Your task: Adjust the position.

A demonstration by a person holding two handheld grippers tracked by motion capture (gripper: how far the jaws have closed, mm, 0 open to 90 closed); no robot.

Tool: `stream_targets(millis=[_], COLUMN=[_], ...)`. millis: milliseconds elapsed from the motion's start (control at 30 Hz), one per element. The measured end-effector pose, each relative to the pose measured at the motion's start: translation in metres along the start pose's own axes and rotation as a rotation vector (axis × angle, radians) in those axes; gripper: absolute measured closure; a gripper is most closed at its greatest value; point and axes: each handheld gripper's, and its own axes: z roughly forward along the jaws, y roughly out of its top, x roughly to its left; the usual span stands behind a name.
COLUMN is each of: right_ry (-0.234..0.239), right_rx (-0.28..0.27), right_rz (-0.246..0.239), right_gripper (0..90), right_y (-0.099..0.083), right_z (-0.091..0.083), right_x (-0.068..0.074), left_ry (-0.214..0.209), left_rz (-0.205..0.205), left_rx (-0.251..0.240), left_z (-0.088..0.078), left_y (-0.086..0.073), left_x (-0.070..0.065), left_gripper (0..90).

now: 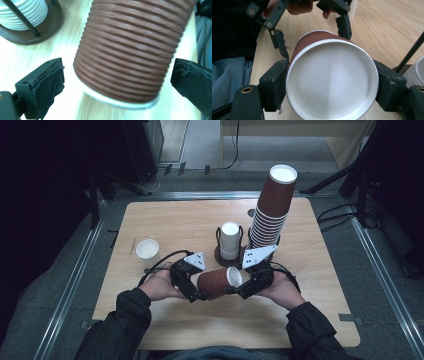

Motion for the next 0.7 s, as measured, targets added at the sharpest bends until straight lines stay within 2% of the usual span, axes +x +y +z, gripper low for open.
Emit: stream_targets(millis=[67,100,333,367,433,633,700], right_ry=[-0.004,-0.007,-0.025,-0.026,-0.021,-0.019,-0.009], right_rx=[-0.006,-0.011,-0.056,-0.068,-0.094,-0.141,-0.164], right_rz=[-0.001,-0.003,0.008,0.009,0.015,-0.010,-0.003], right_gripper=[23.2,23.2,23.2,23.2,23.2,23.2,23.2], right_y=[0.000,-0.001,0.000,0.000,0.001,0.007,0.009], right_z=[-0.003,-0.004,-0.011,-0.013,-0.016,-0.021,-0.022], right_x=[-0.001,-0.001,-0.002,-0.002,-0.002,0.005,0.006], left_ry=[-0.029,-0.024,-0.055,-0.072,-0.088,-0.096,-0.101], left_rz=[-0.025,-0.039,-0.054,-0.059,-0.061,-0.054,-0.050], left_rx=[-0.045,-0.067,-0.120,-0.135,-0.149,-0.160,-0.162], left_z=[-0.006,-0.007,-0.014,-0.014,-0.015,-0.013,-0.012], left_y=[-0.001,-0.002,-0.005,-0.006,-0.007,-0.006,-0.005], left_x=[0.003,0.004,0.006,0.006,0.007,0.005,0.004], left_gripper=[0.0,0.0,0.0,0.0,0.0,0.0,0.0])
